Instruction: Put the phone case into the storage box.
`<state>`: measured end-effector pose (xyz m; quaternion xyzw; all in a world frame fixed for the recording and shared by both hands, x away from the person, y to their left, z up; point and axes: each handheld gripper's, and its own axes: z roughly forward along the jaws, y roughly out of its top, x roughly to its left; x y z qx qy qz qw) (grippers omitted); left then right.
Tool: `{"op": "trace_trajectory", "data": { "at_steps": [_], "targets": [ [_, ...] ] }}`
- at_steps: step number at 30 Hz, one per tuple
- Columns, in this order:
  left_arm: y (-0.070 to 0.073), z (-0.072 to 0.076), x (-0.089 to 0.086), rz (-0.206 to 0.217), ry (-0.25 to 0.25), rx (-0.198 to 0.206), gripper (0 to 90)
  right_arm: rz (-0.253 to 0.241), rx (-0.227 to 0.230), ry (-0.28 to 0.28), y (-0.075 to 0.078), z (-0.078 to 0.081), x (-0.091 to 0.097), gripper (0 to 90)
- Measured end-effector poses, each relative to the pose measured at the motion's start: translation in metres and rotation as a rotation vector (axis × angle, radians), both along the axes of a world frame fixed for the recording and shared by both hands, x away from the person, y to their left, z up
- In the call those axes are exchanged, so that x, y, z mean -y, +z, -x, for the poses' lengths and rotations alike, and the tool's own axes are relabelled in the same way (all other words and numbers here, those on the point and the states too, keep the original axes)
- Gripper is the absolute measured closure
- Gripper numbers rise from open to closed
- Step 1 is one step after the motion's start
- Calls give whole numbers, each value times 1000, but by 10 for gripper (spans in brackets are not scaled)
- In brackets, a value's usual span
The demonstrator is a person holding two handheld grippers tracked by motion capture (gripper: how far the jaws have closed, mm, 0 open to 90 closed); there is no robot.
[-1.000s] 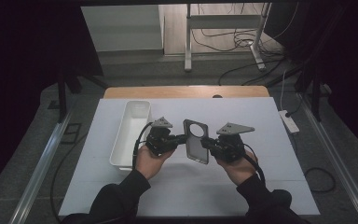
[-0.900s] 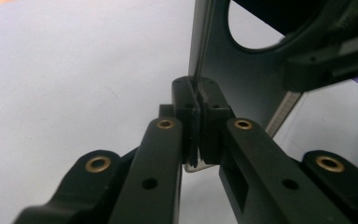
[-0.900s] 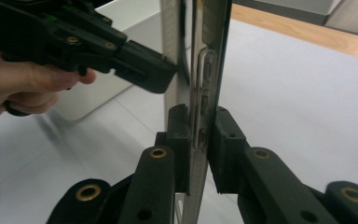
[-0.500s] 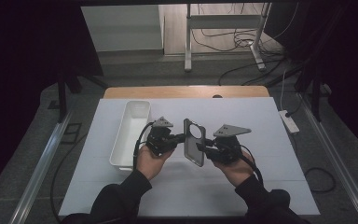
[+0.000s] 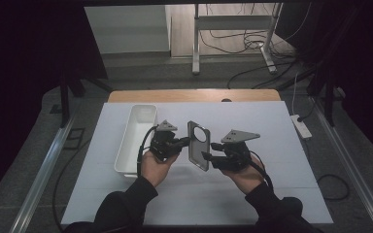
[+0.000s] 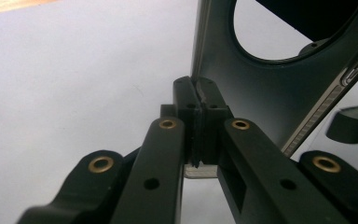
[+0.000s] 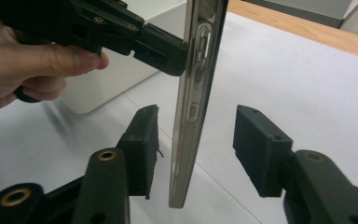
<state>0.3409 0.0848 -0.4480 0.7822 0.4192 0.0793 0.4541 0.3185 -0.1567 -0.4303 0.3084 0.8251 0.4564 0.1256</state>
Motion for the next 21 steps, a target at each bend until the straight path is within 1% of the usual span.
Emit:
{"op": "trace_trajectory", "data": {
  "at_steps": [3,7,12,13,16,21],
  "targets": [
    [2,0,-1,-8,7,5,892,1,-3,13,1,0,0,463],
    [3,0,-3,-14,15,15,892,1,-21,23,2,0,2,419],
    [6,0,-6,-15,21,24,892,-6,-15,24,4,1,6,368],
    [7,0,-7,-13,21,24,892,-1,-16,24,5,2,7,349],
    [9,0,-9,-10,25,28,892,5,-13,29,5,2,9,329],
    [13,-1,-14,-7,31,31,892,6,-28,37,5,3,14,297]
  ]
}}
